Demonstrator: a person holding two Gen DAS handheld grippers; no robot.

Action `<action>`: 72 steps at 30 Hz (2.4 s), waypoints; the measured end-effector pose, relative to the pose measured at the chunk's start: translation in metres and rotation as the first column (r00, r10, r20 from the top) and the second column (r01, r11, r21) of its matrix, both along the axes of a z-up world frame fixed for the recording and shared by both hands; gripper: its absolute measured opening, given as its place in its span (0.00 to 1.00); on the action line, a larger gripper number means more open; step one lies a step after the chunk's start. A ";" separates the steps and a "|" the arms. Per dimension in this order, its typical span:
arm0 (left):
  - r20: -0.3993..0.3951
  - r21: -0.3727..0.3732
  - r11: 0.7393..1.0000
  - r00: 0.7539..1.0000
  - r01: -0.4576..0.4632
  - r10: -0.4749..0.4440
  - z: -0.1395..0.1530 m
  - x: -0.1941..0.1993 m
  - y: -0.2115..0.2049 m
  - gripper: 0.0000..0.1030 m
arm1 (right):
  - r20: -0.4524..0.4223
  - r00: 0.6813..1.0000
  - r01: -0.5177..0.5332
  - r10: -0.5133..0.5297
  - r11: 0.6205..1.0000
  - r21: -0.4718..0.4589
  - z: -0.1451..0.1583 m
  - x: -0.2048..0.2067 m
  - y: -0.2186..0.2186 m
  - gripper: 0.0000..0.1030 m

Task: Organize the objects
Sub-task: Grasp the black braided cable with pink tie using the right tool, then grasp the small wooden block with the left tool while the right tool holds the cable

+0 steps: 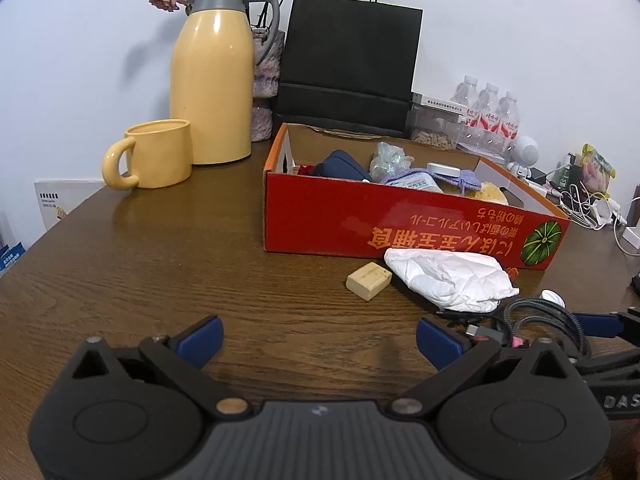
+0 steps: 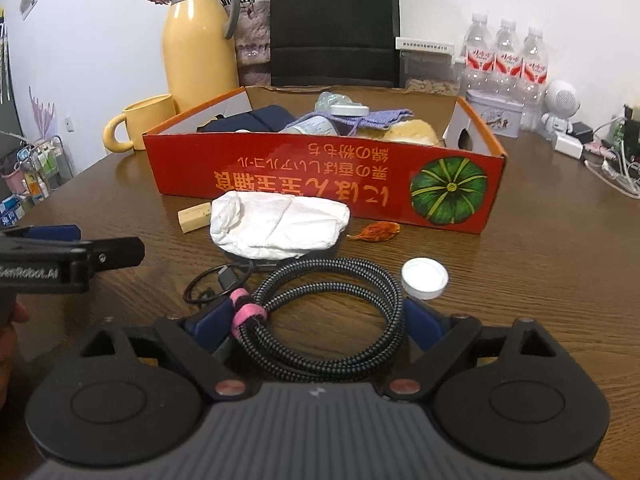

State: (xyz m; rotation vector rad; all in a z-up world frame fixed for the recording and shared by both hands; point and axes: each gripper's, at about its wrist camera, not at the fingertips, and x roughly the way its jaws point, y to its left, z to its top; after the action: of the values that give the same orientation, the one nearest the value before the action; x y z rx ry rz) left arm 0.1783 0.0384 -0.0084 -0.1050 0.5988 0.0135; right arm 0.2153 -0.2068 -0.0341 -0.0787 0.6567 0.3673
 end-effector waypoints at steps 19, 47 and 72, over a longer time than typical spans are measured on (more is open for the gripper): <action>-0.010 0.063 0.998 1.000 0.014 -0.014 -0.001 0.000 -0.014 1.00 | 0.083 0.987 0.139 -0.138 0.990 0.001 0.006 -0.013 -0.056 0.89; -0.052 0.069 0.991 0.993 0.111 -0.107 -0.004 0.073 -0.032 0.25 | 0.087 0.980 0.170 -0.177 0.982 0.083 0.002 -0.009 -0.065 0.89; 0.136 0.036 0.998 0.989 0.061 -0.065 0.032 -0.009 -0.034 0.24 | 0.163 0.976 0.133 -0.147 0.987 0.092 0.016 -0.023 -0.044 0.89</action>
State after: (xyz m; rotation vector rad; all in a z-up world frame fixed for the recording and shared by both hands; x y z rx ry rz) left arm 0.1692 0.0042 0.0235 -0.0555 0.4643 -0.0450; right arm 0.1927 -0.2506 -0.0181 0.0134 0.4754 0.2473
